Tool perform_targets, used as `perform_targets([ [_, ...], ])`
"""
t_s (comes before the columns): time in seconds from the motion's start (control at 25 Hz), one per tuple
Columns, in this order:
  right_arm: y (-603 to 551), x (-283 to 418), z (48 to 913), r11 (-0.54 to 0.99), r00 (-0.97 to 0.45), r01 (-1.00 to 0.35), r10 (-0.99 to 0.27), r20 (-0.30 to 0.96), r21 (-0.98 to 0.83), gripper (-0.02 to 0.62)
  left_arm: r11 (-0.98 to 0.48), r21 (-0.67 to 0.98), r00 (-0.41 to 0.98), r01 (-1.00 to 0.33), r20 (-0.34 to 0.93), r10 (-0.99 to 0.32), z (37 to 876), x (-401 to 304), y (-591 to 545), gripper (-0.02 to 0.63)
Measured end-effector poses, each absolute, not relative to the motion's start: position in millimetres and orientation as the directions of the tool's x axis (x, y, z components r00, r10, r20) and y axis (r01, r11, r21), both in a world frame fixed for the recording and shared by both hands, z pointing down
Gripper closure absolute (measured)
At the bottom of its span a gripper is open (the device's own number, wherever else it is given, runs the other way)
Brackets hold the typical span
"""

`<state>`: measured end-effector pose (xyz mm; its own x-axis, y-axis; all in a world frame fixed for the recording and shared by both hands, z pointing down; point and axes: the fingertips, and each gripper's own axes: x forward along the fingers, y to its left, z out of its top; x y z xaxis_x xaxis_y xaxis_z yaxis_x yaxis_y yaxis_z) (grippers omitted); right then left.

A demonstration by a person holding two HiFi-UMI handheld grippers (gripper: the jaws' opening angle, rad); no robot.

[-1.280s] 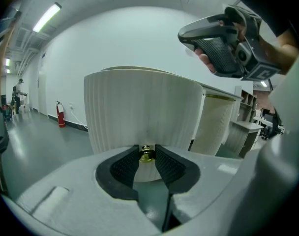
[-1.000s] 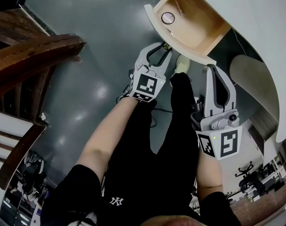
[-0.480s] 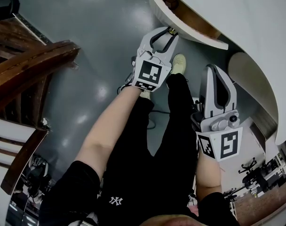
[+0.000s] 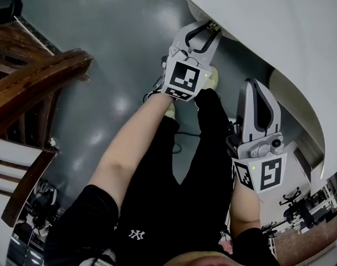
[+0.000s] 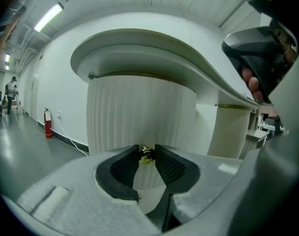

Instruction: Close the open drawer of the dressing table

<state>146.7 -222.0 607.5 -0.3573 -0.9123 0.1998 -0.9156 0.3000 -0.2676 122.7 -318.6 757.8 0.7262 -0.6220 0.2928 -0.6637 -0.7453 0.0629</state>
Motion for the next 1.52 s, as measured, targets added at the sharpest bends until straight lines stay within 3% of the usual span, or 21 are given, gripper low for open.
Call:
perform_targets([
  [0.8, -236, 166, 617, 0.316, -0.374, -0.908, -0.907, 0.193, -0.274, 0.578, -0.746, 0.07, 0.741, -0.662, 0.212, -0.638, 752, 152, -352, 0.499],
  [1.32, -228, 143, 590, 0.317, -0.381, -0.907, -0.897, 0.222, -0.276, 0.578, -0.72, 0.168, 0.733, -0.673, 0.277, -0.621, 723, 111, -319, 0.499],
  [1.52, -223, 138, 564, 0.298, -0.356, -0.919, -0.909, 0.218, -0.258, 0.578, -0.742, 0.143, 0.746, -0.655, 0.282, -0.604, 678, 98, -295, 0.538],
])
